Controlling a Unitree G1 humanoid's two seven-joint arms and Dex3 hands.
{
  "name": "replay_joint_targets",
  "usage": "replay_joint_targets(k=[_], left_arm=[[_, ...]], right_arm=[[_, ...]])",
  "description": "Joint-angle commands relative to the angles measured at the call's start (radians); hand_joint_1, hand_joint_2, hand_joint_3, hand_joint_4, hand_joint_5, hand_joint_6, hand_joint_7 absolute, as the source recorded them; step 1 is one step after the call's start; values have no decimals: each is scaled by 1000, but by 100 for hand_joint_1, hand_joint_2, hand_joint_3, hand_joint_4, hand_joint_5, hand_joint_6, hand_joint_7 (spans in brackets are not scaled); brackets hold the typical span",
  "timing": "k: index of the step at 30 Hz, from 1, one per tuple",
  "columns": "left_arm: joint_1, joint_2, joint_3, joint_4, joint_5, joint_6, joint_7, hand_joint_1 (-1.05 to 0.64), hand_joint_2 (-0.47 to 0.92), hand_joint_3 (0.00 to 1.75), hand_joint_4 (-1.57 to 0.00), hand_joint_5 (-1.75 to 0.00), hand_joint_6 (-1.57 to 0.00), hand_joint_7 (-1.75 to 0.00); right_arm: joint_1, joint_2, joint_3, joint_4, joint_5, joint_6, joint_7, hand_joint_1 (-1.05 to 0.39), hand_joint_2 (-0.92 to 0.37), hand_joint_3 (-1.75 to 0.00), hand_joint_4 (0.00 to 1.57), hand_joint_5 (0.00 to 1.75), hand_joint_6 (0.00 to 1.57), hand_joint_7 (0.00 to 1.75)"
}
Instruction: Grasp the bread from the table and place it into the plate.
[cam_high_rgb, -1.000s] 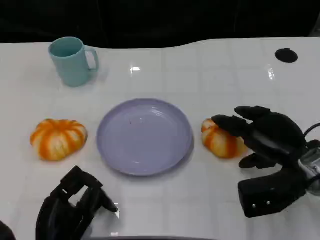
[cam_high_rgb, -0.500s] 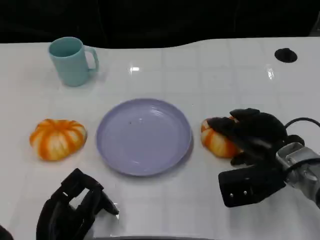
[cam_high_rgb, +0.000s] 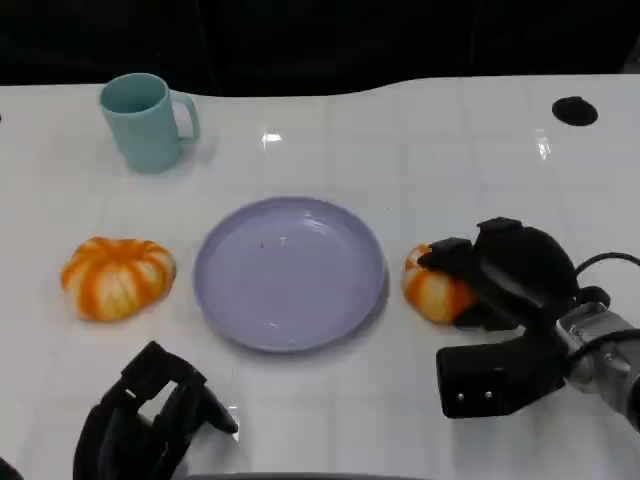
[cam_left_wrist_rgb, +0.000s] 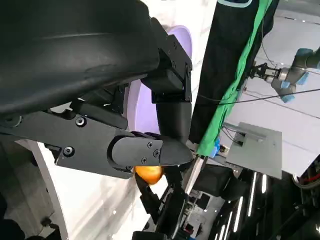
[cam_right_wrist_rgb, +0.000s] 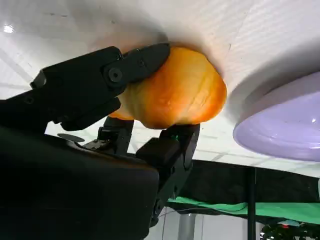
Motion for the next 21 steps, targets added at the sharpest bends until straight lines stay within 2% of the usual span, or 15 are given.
replay_joint_targets(k=[1,7,10,15,21], left_arm=[[4,12,-1,-12,-2,1,3,-51,92,27,-59,-175,-49,-149],[-4,13,2,-1,-5,-6,-3,-51,92,27,-59,-175,-49,-149],[-1,16,-1,-8,2,4,9,-52,92,27,-59,-175,-49,-149],[-4,16,0,-4,-1,6,7,-51,92,26,-60,-175,-50,-149],[-5,15,1,0,3,-3,11,-51,92,26,-60,-175,-50,-149]], right_arm=[[21,-7,8,18,9,4,-23,-24,-92,-31,48,174,55,133],[22,-7,-12,17,43,-4,-63,-19,-92,-28,50,175,42,158],[18,-3,-46,13,83,-17,-96,-16,-92,-23,50,175,36,167],[-5,13,-139,-9,182,-85,-92,-12,-92,-31,62,175,44,174],[-39,40,-172,-41,217,-134,-64,-13,-92,-32,68,175,54,167]])
